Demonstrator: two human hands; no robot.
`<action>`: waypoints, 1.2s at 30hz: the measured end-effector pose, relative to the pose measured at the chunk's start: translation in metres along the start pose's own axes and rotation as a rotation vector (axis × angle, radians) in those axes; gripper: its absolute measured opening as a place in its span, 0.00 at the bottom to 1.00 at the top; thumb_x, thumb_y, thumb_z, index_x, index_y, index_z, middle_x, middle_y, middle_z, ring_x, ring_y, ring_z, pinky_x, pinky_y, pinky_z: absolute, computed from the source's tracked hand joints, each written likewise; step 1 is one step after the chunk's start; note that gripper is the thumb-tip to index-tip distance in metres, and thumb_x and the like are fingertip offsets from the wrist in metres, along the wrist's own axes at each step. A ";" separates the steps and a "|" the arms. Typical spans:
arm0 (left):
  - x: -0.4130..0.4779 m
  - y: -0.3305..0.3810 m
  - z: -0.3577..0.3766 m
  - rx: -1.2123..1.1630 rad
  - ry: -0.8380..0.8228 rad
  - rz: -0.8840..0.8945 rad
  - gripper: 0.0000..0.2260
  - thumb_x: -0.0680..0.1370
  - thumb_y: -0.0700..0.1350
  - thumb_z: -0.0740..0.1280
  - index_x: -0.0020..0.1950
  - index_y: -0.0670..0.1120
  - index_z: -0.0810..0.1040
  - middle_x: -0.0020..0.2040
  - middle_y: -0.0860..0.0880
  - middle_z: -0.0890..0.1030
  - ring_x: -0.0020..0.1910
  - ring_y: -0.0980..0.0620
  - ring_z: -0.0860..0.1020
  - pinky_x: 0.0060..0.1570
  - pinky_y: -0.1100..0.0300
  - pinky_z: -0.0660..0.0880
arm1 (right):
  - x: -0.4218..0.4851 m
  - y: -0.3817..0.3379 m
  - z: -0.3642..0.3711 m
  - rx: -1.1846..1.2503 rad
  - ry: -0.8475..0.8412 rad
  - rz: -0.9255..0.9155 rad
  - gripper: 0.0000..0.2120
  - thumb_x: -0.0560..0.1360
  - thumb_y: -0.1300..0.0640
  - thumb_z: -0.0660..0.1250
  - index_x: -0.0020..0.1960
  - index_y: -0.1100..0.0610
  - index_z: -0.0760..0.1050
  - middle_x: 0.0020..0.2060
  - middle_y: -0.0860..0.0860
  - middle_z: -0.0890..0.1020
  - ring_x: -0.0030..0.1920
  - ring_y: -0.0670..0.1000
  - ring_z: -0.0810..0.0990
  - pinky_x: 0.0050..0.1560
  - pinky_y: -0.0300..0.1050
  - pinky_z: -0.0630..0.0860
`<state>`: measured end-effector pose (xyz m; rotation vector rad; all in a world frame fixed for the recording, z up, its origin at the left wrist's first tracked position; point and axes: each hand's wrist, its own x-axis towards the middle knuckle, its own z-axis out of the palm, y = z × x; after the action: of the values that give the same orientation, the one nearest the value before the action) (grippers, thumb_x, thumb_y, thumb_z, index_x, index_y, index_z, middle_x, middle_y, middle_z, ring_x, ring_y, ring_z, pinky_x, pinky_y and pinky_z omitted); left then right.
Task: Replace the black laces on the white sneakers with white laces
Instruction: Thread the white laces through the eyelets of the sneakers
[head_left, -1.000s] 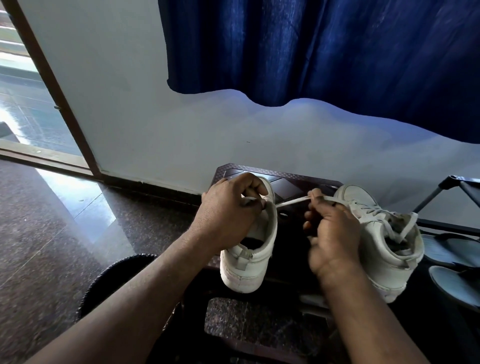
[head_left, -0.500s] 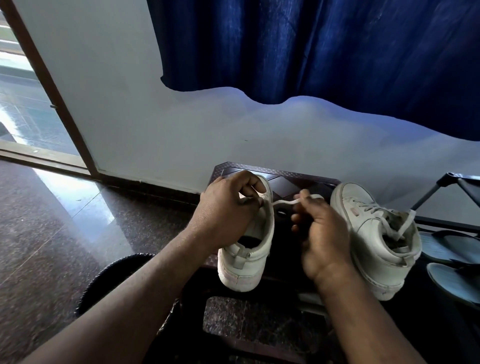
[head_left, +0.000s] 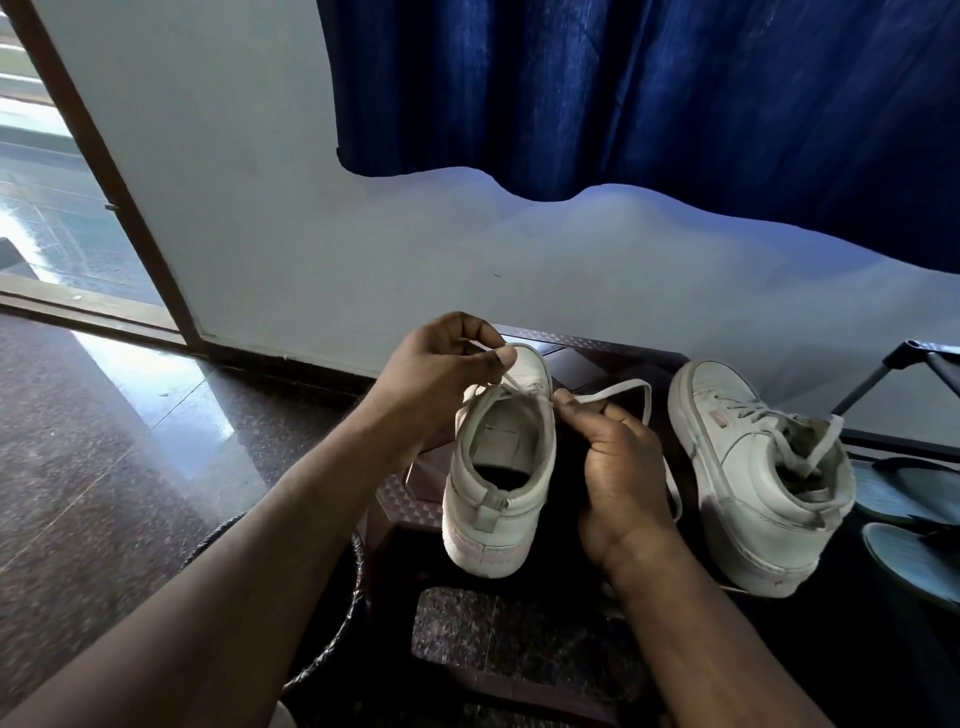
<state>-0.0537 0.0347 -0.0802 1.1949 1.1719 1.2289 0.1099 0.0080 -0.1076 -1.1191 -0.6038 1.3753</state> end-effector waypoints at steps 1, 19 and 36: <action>0.001 -0.002 -0.002 0.028 -0.014 -0.003 0.04 0.79 0.39 0.73 0.51 0.42 0.79 0.38 0.48 0.79 0.31 0.57 0.74 0.30 0.69 0.69 | 0.001 0.000 -0.001 0.003 0.007 -0.003 0.12 0.72 0.63 0.77 0.49 0.71 0.80 0.48 0.68 0.85 0.44 0.59 0.84 0.58 0.63 0.81; 0.006 -0.011 -0.012 0.049 -0.023 0.129 0.11 0.76 0.29 0.72 0.53 0.43 0.81 0.48 0.43 0.84 0.46 0.49 0.82 0.49 0.56 0.79 | -0.002 0.001 -0.001 0.011 -0.013 0.039 0.07 0.74 0.64 0.74 0.50 0.67 0.82 0.44 0.63 0.86 0.43 0.58 0.84 0.53 0.56 0.82; 0.006 -0.008 -0.029 0.009 -0.148 0.036 0.05 0.82 0.38 0.67 0.57 0.40 0.80 0.47 0.45 0.79 0.46 0.48 0.76 0.46 0.60 0.73 | -0.002 0.001 0.000 0.011 -0.029 0.038 0.03 0.74 0.64 0.74 0.46 0.65 0.83 0.42 0.61 0.85 0.44 0.58 0.83 0.56 0.57 0.81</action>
<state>-0.0823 0.0413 -0.0892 1.2960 1.0510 1.1423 0.1093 0.0058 -0.1077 -1.1090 -0.5979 1.4278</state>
